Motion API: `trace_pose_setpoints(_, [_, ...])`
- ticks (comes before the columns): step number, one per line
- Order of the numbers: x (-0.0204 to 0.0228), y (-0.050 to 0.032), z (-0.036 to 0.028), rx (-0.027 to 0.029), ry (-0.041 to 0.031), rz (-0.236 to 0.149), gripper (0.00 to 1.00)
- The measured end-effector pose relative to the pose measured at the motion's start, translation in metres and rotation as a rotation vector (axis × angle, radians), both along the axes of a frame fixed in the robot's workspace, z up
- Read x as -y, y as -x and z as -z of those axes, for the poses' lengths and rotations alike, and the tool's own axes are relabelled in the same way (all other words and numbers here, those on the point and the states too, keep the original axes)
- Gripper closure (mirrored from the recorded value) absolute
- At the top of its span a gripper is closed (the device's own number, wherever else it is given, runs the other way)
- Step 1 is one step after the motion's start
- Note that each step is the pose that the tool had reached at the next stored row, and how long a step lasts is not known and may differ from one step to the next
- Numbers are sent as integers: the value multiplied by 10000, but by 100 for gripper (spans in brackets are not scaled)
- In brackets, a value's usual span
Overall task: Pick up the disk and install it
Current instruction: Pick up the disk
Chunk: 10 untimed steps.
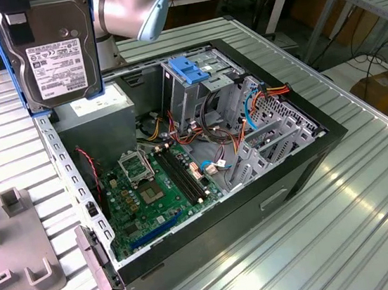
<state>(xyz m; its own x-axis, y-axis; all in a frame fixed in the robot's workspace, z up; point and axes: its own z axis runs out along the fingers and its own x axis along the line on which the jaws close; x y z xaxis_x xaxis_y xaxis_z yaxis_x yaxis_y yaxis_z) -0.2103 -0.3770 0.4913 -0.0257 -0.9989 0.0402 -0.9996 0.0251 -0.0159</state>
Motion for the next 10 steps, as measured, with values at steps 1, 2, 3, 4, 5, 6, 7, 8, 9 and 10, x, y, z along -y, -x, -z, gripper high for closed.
trace_pose_setpoints(1, [0,-10,0,0,0,-1,63])
trace_pose_setpoints(2, [0,-20,1,0,0,0,63])
trace_pose_setpoints(3, [0,-33,2,0,0,0,63])
trace_pose_setpoints(4, [0,-47,2,1,0,0,63])
trace_pose_setpoints(5, [2,-65,3,1,0,0,63])
trace_pose_setpoints(6, [3,-74,4,1,1,0,63])
trace_pose_setpoints(7, [6,-89,5,0,1,0,63])
trace_pose_setpoints(8, [9,-109,7,1,1,0,63])
trace_pose_setpoints(9, [12,-127,9,0,1,0,63])
trace_pose_setpoints(10, [15,-145,11,0,1,1,63])
